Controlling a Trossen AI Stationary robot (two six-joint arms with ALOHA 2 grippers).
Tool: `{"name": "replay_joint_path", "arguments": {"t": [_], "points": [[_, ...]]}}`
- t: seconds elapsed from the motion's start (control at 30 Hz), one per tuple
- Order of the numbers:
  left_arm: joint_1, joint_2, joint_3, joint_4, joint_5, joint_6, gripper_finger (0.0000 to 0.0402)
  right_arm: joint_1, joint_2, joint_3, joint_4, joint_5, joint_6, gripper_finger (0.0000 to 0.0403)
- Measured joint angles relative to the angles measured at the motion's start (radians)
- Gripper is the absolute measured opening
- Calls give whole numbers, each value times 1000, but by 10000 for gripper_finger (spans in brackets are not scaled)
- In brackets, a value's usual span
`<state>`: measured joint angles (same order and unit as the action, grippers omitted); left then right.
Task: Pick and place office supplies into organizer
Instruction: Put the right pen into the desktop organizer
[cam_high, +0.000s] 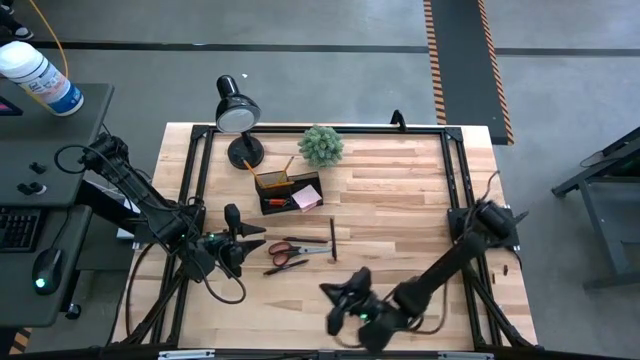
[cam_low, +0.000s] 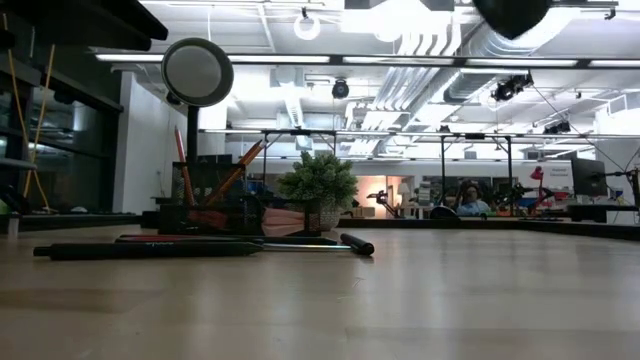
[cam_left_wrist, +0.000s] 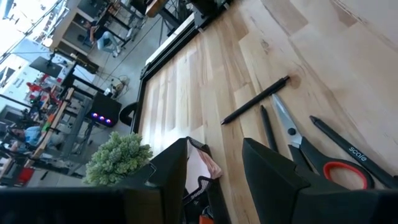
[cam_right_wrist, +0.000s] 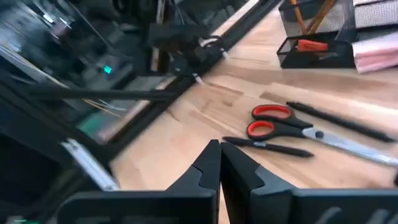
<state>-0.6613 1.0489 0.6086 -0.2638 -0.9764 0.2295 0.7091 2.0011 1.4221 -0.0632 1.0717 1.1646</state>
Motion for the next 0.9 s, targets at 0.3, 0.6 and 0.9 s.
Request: {"name": "replay_joint_path", "arguments": {"t": [0.3, 0.6, 0.9], "points": [[0, 0, 0, -2, 7, -2, 143, -98, 245, 454, -768, -263, 246, 0], [0, 0, 0, -32, 8, -13, 143, -109, 290, 587, -1096, -343, 351, 0], [0, 0, 0, -47, 8, -29, 143, -82, 290, 404, -1011, -503, 494, 0]]}}
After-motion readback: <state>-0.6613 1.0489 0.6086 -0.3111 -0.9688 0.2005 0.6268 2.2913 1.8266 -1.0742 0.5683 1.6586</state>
